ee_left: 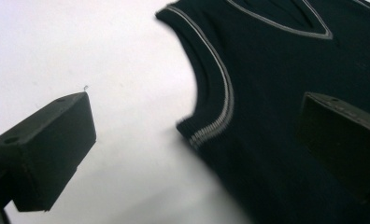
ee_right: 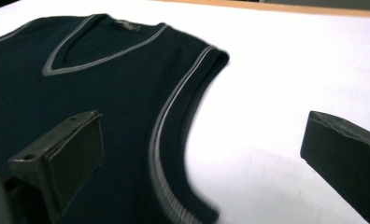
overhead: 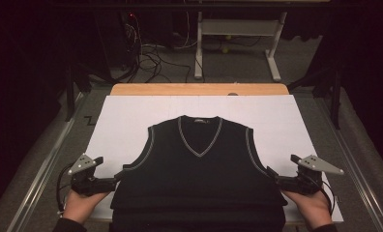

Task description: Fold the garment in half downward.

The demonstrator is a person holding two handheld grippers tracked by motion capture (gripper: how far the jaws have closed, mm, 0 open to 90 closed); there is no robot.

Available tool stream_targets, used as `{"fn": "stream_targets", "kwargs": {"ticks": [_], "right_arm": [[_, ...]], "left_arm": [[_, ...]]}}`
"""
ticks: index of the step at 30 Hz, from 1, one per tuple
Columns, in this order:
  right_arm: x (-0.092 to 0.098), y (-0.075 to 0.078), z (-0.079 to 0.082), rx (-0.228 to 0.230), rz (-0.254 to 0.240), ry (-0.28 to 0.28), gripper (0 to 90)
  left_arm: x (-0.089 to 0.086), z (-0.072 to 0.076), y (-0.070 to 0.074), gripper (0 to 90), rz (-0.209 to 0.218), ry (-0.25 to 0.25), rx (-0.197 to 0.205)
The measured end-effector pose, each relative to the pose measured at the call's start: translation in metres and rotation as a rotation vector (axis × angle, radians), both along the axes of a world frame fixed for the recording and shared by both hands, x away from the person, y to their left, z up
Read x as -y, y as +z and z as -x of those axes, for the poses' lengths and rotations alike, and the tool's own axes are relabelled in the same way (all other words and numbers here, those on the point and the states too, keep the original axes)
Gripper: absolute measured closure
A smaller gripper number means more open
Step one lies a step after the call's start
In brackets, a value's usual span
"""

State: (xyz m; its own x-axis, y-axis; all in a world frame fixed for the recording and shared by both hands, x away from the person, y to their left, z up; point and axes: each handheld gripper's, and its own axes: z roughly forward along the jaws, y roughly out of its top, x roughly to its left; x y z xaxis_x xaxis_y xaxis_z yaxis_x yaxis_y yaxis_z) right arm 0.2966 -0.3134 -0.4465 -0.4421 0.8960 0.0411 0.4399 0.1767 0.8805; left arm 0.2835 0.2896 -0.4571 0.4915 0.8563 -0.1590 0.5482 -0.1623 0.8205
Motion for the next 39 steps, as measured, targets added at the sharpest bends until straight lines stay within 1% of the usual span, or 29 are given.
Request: {"fn": "stream_targets", "kwargs": {"ticks": [3, 6, 9, 10, 11, 12, 13, 15, 16, 17, 18, 19, 20, 21, 22, 23, 24, 25, 26, 27, 28, 30, 32, 33, 34, 35, 36, 37, 39], "right_arm": [[-0.004, 0.002, -0.015, -0.018, 0.015, 0.004, 0.2], [-0.011, 0.007, -0.027, -0.013, 0.036, 0.005, 0.2], [-0.016, 0.013, -0.036, -0.003, 0.031, 0.011, 0.2], [-0.016, 0.013, -0.036, -0.003, 0.031, 0.011, 0.2], [-0.021, 0.016, -0.043, -0.003, 0.046, 0.013, 0.2], [-0.021, 0.016, -0.043, -0.003, 0.046, 0.013, 0.2], [-0.024, 0.017, -0.051, -0.008, 0.058, 0.013, 0.2], [-0.028, 0.018, -0.057, -0.014, 0.064, 0.010, 0.2], [-0.030, 0.018, -0.060, -0.013, 0.068, 0.010, 0.2], [-0.030, 0.018, -0.060, -0.013, 0.068, 0.010, 0.2], [-0.033, 0.018, -0.068, -0.025, 0.068, 0.011, 0.2], [-0.034, 0.018, -0.070, -0.029, 0.067, 0.008, 0.3], [-0.035, 0.018, -0.074, -0.034, 0.070, 0.006, 0.2], [-0.037, 0.018, -0.078, -0.038, 0.078, 0.005, 0.2], [-0.038, 0.019, -0.081, -0.043, 0.080, 0.003, 0.3], [-0.039, 0.020, -0.084, -0.048, 0.085, 0.002, 0.3], [-0.040, 0.020, -0.087, -0.054, 0.084, 0.001, 0.3], [-0.041, 0.021, -0.090, -0.057, 0.088, 0.000, 0.4], [-0.041, 0.021, -0.090, -0.057, 0.088, 0.000, 0.4], [-0.043, 0.023, -0.098, -0.065, 0.104, -0.005, 0.4], [-0.044, 0.024, -0.100, -0.067, 0.103, -0.008, 0.4], [-0.045, 0.026, -0.107, -0.073, 0.095, -0.020, 0.4], [-0.046, 0.028, -0.112, -0.072, 0.091, -0.026, 0.9], [-0.046, 0.028, -0.115, -0.072, 0.092, -0.029, 1.4], [-0.047, 0.027, -0.118, -0.074, 0.094, -0.030, 1.7], [-0.048, 0.025, -0.121, -0.086, 0.099, -0.036, 1.8], [-0.048, 0.023, -0.125, -0.097, 0.102, -0.041, 2.3], [-0.049, 0.020, -0.128, -0.111, 0.106, -0.043, 2.9], [-0.052, 0.016, -0.133, -0.138, 0.110, -0.045, 4.8]], "left_arm": [[0.002, -0.012, 0.007, 0.0, -0.003, 0.002, 0.007], [0.007, -0.026, 0.016, 0.0, -0.008, 0.002, 0.009], [0.013, -0.039, 0.024, 0.0, 0.003, -0.007, 0.009], [0.013, -0.039, 0.024, 0.0, 0.003, -0.007, 0.009], [0.017, -0.048, 0.027, 0.0, 0.000, -0.011, 0.003], [0.017, -0.048, 0.027, 0.0, 0.000, -0.011, 0.003], [0.022, -0.057, 0.029, 0.0, 0.001, -0.013, -0.004], [0.025, -0.066, 0.029, 0.0, 0.008, -0.008, -0.014], [0.027, -0.071, 0.030, 0.0, 0.001, -0.005, -0.022], [0.027, -0.071, 0.030, 0.0, 0.001, -0.005, -0.022], [0.030, -0.077, 0.030, 0.0, -0.010, -0.001, -0.030], [0.033, -0.085, 0.030, 0.0, -0.015, 0.002, -0.042], [0.033, -0.085, 0.030, 0.0, -0.015, 0.002, -0.042], [0.035, -0.094, 0.032, 0.0, -0.027, -0.001, -0.055], [0.036, -0.097, 0.035, 0.0, -0.030, 0.000, -0.055], [0.036, -0.097, 0.035, 0.0, -0.030, 0.000, -0.055], [0.036, -0.104, 0.040, 0.0, -0.020, 0.003, -0.046], [0.036, -0.104, 0.040, 0.0, -0.020, 0.003, -0.046], [0.036, -0.108, 0.043, 0.0, -0.007, 0.009, -0.045], [0.036, -0.113, 0.048, 0.0, -0.008, 0.016, -0.045], [0.036, -0.113, 0.048, 0.0, -0.008, 0.016, -0.045], [0.040, -0.122, 0.054, 0.0, -0.018, 0.017, -0.047], [0.041, -0.125, 0.055, 0.0, -0.018, 0.015, -0.045], [0.045, -0.131, 0.057, 0.0, -0.010, 0.009, -0.047], [0.045, -0.131, 0.057, 0.0, -0.010, 0.009, -0.047], [0.048, -0.136, 0.054, 0.1, -0.010, 0.022, -0.048], [0.049, -0.139, 0.051, 0.7, 0.004, 0.026, -0.065], [0.051, -0.142, 0.047, 0.7, 0.017, 0.029, -0.090], [0.056, -0.148, 0.040, 0.7, 0.014, 0.029, -0.133]]}}
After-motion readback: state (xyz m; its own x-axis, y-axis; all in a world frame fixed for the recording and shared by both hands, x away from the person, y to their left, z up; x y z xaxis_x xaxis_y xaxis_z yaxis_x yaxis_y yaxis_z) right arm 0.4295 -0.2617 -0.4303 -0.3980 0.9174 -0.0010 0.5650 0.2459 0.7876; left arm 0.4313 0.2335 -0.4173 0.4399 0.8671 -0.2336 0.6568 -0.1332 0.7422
